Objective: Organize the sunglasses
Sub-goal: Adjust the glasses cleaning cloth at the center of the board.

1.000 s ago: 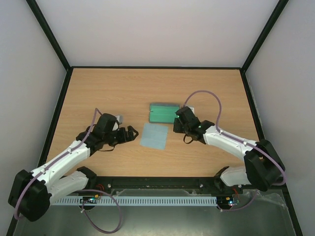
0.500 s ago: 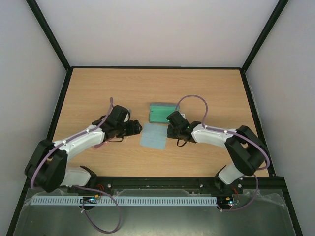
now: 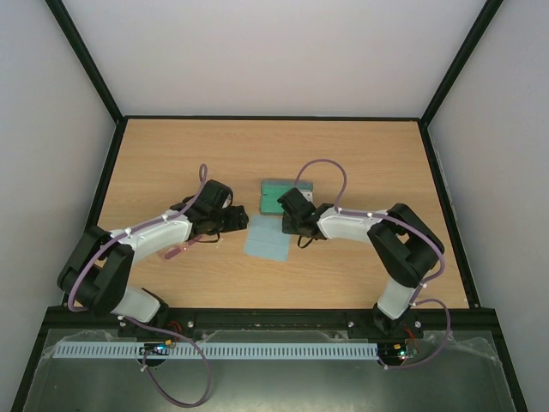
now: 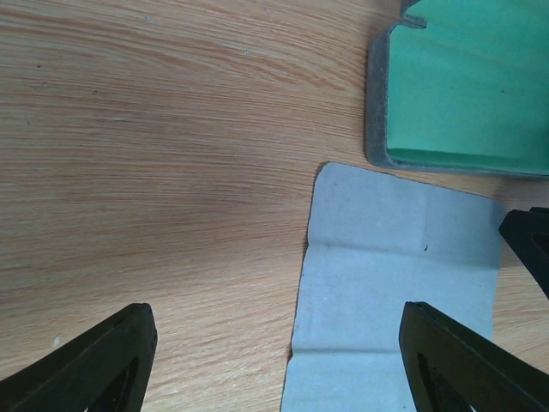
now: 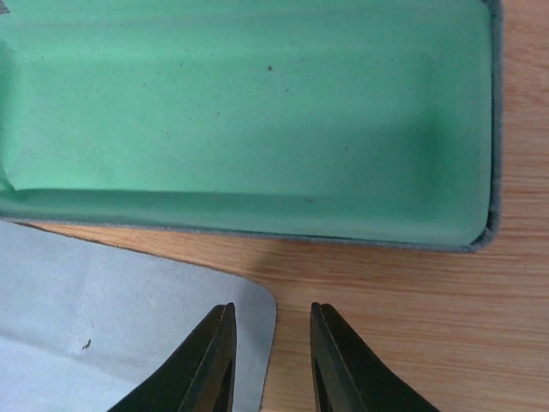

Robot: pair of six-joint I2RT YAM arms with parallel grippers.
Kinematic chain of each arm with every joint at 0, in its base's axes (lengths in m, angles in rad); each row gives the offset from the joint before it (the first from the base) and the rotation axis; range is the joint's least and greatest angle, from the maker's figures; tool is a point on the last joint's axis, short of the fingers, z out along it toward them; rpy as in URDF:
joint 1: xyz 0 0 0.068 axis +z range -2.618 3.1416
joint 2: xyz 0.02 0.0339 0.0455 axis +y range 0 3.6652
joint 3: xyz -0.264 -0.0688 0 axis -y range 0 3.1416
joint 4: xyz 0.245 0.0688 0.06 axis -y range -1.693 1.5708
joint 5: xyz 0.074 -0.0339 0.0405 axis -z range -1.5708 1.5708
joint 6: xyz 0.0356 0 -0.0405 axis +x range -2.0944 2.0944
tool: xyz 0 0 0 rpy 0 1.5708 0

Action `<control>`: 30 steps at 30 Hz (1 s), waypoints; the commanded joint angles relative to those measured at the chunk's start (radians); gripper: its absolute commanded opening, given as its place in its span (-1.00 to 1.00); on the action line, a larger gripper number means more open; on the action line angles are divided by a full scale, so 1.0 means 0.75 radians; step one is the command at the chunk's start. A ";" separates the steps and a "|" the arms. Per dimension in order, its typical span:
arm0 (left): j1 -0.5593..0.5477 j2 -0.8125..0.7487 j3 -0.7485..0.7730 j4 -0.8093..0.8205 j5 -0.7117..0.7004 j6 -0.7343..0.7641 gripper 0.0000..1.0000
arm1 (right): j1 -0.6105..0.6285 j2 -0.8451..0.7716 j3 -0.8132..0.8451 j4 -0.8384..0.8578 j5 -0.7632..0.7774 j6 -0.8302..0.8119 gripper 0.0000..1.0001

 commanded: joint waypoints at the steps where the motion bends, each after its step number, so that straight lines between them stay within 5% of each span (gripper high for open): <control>1: -0.008 -0.004 0.016 0.007 -0.027 0.009 0.62 | 0.010 0.043 0.046 -0.033 0.085 0.008 -0.49; 6: -0.008 0.002 0.020 0.012 -0.021 0.009 0.63 | 0.011 0.060 0.044 -0.029 0.080 0.006 -0.55; 13: -0.009 -0.014 0.009 0.003 -0.014 0.008 0.63 | 0.012 -0.037 -0.013 -0.003 0.074 0.006 -0.33; 30: -0.009 0.025 0.040 0.000 -0.014 0.025 0.67 | 0.012 0.066 0.056 -0.034 0.069 -0.024 -0.42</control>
